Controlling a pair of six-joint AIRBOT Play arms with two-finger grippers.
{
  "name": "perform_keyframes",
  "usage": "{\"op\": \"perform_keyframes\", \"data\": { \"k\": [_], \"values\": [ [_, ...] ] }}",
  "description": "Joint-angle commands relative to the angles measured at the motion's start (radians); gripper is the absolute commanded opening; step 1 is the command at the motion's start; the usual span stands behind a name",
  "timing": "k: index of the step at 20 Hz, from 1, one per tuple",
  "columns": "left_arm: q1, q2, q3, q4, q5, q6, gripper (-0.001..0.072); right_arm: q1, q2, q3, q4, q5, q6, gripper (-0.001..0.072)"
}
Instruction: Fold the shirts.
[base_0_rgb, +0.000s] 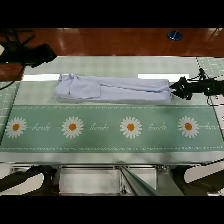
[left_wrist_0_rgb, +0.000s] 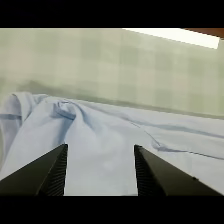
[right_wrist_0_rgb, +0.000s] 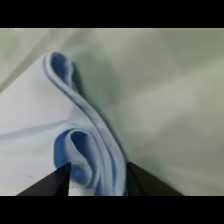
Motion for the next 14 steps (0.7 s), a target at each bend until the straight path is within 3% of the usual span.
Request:
{"op": "perform_keyframes", "data": {
  "k": [1, 2, 4, 5, 6, 7, 10, 14],
  "values": [
    [-0.093, 0.010, -0.032, 0.009, 0.066, -0.002, 0.0508, 0.085, -0.052, 0.013, 0.039, -0.008, -0.020, 0.0414],
    [-0.109, 0.000, -0.032, 0.006, 0.071, -0.003, 0.0508, 0.110, -0.053, 0.014, 0.042, -0.020, -0.020, 0.0386],
    [-0.134, -0.021, -0.031, 0.006, 0.070, -0.002, 0.0504, 0.138, -0.048, 0.029, 0.052, 0.007, -0.047, 0.0074],
    [-0.142, -0.029, -0.031, 0.002, 0.066, -0.002, 0.0424, 0.140, -0.034, 0.038, 0.054, 0.037, -0.072, 0.0023],
    [-0.147, -0.035, -0.031, -0.019, 0.060, -0.002, 0.0112, 0.140, -0.002, 0.039, 0.041, 0.063, -0.079, 0.0023],
    [-0.151, -0.039, -0.031, -0.042, 0.059, 0.005, 0.0021, 0.132, 0.045, 0.039, -0.007, 0.089, -0.077, 0.0023],
    [-0.196, -0.052, -0.031, -0.125, 0.058, 0.018, 0.0021, 0.128, 0.239, 0.004, -0.176, 0.162, -0.059, 0.0023],
    [-0.349, -0.117, -0.031, -0.137, 0.060, 0.018, 0.0021, 0.128, 0.643, -0.190, -0.200, 0.161, -0.060, 0.0023]
  ]
}}
